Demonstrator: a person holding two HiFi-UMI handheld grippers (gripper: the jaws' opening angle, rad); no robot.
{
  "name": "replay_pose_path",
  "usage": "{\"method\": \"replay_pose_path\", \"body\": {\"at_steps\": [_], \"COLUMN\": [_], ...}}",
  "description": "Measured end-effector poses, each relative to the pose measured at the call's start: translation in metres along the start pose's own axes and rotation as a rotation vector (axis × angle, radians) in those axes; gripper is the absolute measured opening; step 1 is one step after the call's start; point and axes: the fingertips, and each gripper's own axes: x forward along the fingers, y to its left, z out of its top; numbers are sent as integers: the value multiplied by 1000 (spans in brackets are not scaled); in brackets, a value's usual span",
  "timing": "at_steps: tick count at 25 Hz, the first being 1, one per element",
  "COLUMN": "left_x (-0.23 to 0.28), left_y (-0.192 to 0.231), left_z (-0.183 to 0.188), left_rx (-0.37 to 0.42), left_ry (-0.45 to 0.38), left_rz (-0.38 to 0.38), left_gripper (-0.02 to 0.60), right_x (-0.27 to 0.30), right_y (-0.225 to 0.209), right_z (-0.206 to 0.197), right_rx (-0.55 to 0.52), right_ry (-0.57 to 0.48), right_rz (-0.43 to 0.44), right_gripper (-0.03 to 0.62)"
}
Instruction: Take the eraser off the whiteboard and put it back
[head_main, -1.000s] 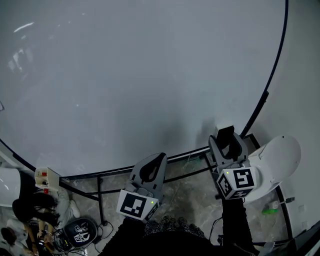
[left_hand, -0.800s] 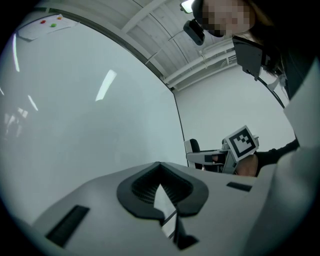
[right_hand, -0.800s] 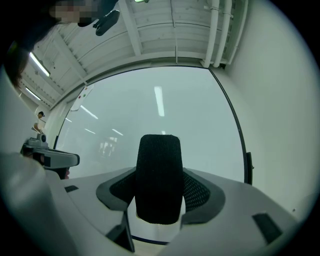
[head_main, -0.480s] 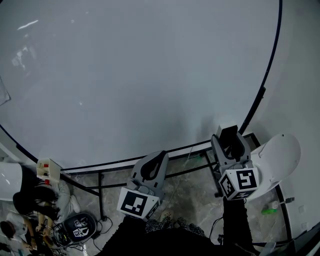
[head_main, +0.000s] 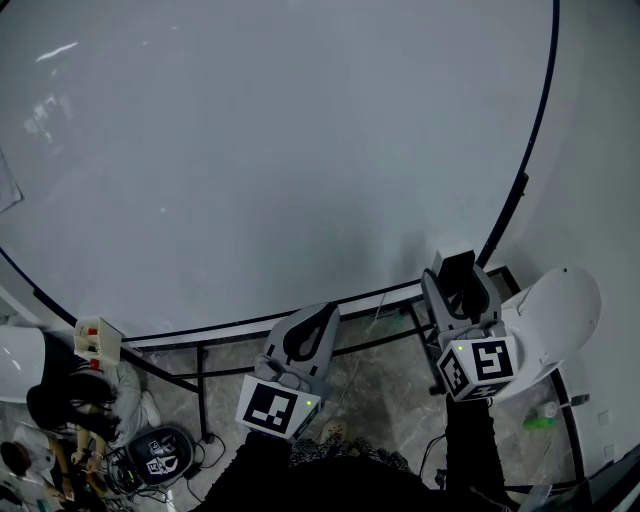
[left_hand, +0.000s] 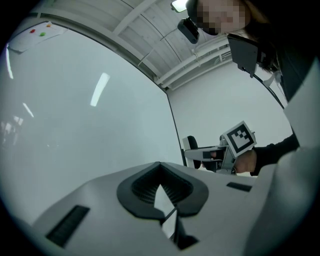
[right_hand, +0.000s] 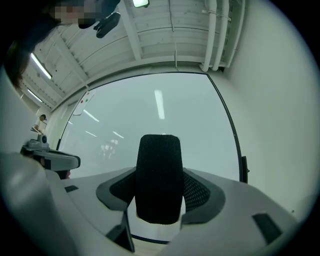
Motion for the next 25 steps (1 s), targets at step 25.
{"method": "replay_pose_path", "body": {"at_steps": [25], "left_x": [-10], "left_y": [5], "left_z": [6], "left_rx": [1], "left_ry": [-41], "left_rz": [39], "left_gripper": [6], "right_x": [1], "right_y": [7], "right_z": [5], "right_rx": [12], "right_ry": [-7], "right_rz": [29], "right_gripper": [268]}}
